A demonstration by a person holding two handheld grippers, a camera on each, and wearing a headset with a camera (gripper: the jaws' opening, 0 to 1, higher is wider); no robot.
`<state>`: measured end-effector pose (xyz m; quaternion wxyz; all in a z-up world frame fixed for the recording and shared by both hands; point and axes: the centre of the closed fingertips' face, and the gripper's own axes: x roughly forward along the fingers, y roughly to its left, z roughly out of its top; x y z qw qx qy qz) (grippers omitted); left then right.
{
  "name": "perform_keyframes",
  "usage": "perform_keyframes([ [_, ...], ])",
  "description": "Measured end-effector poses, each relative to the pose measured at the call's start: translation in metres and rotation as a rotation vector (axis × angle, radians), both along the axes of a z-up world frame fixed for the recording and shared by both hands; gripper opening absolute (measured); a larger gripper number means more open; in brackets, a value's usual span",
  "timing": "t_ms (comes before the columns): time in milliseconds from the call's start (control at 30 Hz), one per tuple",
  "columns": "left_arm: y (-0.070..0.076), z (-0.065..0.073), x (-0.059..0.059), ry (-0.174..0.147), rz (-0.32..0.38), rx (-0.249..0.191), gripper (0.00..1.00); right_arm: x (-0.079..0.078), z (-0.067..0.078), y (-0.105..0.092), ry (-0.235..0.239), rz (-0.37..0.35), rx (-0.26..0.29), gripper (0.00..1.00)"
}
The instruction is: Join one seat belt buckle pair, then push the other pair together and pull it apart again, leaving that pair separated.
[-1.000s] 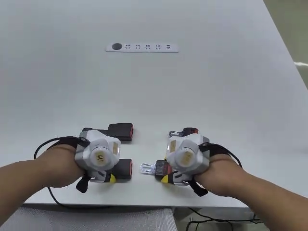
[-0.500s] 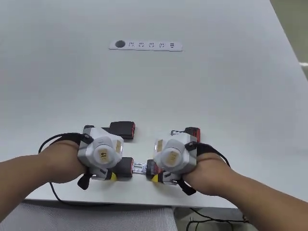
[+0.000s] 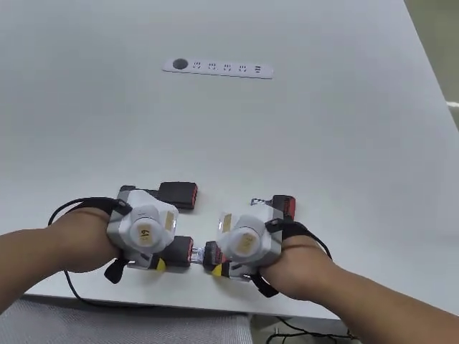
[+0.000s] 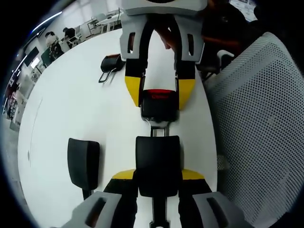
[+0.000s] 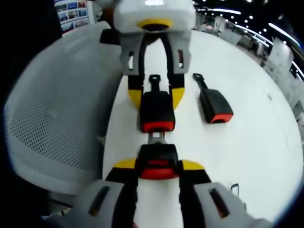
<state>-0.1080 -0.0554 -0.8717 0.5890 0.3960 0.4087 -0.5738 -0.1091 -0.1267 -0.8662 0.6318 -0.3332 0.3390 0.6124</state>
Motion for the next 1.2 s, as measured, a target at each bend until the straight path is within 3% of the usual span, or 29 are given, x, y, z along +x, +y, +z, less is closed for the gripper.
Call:
perform_keyframes([
  [600,0.005,-0.005,0.002,0.001,0.003,-0.011,0.32,0.003,0.003,0.018,0.015,-0.013,0.014,0.29],
  [767,0.007,-0.006,0.001,-0.005,0.003,-0.021,0.32,0.004,0.003,0.023,0.006,0.018,0.017,0.29],
  [800,0.008,-0.006,0.001,-0.005,0.010,-0.024,0.32,0.002,0.002,0.020,0.026,-0.008,0.006,0.29],
  [1200,0.006,-0.004,0.000,-0.003,0.018,-0.029,0.32,0.002,0.000,0.013,0.012,0.007,0.021,0.29],
])
